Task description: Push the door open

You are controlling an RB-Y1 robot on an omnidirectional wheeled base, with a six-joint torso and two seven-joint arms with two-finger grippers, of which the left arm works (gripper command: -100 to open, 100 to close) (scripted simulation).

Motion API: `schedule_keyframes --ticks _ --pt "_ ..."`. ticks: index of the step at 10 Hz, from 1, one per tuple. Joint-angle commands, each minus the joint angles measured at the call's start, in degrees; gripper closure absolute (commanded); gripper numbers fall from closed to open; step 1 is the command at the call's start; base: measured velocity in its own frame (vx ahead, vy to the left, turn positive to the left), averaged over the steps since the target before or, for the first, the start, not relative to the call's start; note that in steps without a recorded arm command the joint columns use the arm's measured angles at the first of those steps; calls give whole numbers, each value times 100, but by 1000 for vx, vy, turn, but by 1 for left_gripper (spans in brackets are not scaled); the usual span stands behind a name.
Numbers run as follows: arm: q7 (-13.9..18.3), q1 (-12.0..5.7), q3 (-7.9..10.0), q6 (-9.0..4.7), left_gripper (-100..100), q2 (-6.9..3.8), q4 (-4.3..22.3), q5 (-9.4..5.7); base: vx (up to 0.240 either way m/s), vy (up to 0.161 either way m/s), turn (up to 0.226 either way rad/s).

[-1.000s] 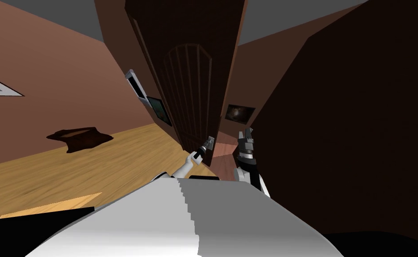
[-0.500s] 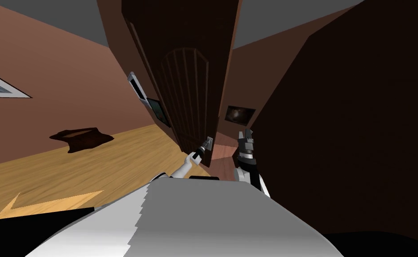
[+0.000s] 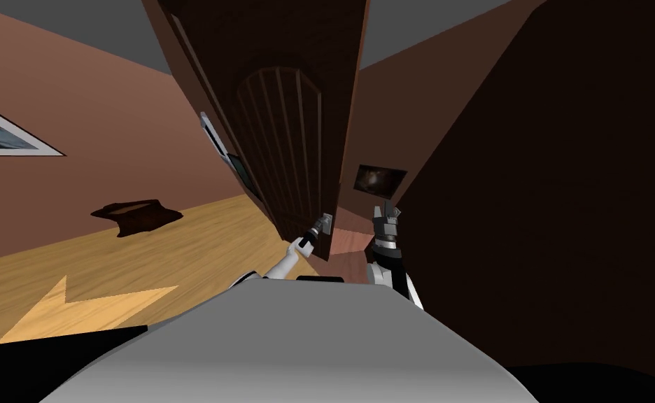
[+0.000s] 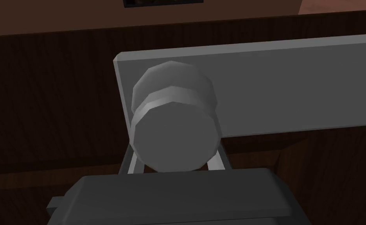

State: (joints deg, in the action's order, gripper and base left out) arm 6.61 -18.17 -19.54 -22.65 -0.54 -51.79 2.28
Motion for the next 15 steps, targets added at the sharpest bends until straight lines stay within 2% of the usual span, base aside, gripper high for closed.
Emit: schedule_keyframes --ticks 1,2,5,6,8,9,10,11,15 --pt "-219 61 129 60 100 -74 -80 -178 130 -135 135" --pt "-113 41 96 69 -100 -156 -79 -123 -97 -90 123" --pt "-109 48 114 95 -100 -183 -104 -139 -180 15 28" --pt "-105 53 128 117 -100 -163 -124 -153 -287 -11 75" --pt "-98 64 153 154 -100 -35 -159 -176 -279 -7 77" --pt "-95 69 165 173 -100 88 -177 -188 -229 2 56" --pt "-99 13 171 124 -100 33 -74 -185 -102 5 2" --pt "-110 4 196 95 -100 -82 -50 -187 67 -47 -35" --pt "-136 -6 238 50 -100 -151 -22 -187 169 -79 -14"
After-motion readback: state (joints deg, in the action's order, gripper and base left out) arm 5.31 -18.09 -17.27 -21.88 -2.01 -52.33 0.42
